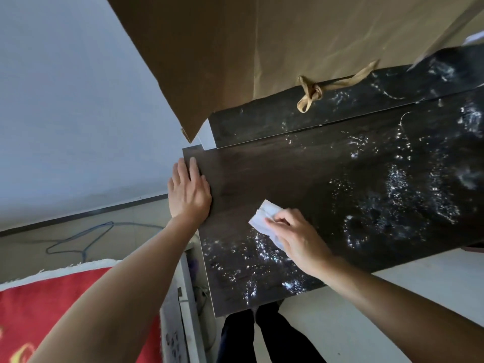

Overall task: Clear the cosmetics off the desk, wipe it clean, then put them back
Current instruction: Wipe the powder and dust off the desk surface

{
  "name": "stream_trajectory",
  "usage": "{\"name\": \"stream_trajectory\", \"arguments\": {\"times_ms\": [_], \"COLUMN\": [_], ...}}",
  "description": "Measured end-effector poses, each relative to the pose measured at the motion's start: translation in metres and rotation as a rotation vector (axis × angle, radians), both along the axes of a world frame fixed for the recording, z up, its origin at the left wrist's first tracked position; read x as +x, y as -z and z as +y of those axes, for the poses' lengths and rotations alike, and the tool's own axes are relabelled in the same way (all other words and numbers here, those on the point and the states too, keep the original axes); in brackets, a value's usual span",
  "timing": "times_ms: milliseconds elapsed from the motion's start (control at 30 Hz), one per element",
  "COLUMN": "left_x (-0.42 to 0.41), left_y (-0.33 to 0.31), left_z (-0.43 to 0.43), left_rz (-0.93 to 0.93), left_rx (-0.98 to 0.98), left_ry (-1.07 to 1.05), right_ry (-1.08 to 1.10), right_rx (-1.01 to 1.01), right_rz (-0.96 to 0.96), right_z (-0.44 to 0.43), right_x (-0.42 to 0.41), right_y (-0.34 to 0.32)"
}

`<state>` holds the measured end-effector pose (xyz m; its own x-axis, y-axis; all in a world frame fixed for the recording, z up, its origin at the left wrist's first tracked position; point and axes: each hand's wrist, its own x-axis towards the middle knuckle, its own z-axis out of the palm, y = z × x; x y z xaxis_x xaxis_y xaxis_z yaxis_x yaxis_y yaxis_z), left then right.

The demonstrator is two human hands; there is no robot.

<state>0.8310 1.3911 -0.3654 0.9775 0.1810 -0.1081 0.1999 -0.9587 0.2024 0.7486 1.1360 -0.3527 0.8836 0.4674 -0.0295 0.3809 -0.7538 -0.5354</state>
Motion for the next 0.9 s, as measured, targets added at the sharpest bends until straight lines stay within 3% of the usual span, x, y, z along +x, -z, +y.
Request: {"name": "stream_trajectory", "arguments": {"times_ms": [100,233,433,633,800,900], "left_x": [0.000,0.009,0.014,0.021,0.024,0.022], "left_y": [-0.006,-0.008,0.002,0.002,0.007,0.006], "left_z": [-0.003,0.009,0.009,0.016,0.039,0.041], "left_rz": [0.032,0.039,0.059,0.040,0.040,0.041], "left_rx": [0.139,0.168,0.196,0.152,0.148,0.148], "left_ry": [0.282,0.392,0.429,0.502,0.625,0.636], "right_ry": [0.037,0.224,-0.063,0.164,-0.040,0.006], "right_rx": [-0.064,-0.148,-0.024,-0.053,-0.004,-0.062], "right_rz": [-0.058,-0.120,-0.089,-0.070,-0.100,-0.094], "right_z": [-0.026,0.003,0.050,0.086,0.113,0.115], "right_x": [0.000,0.021,-0.068,-0.035,-0.099,-0.093], "right_y": [-0.011,-0.006,0.008,0.004,0.011,0.007]}}
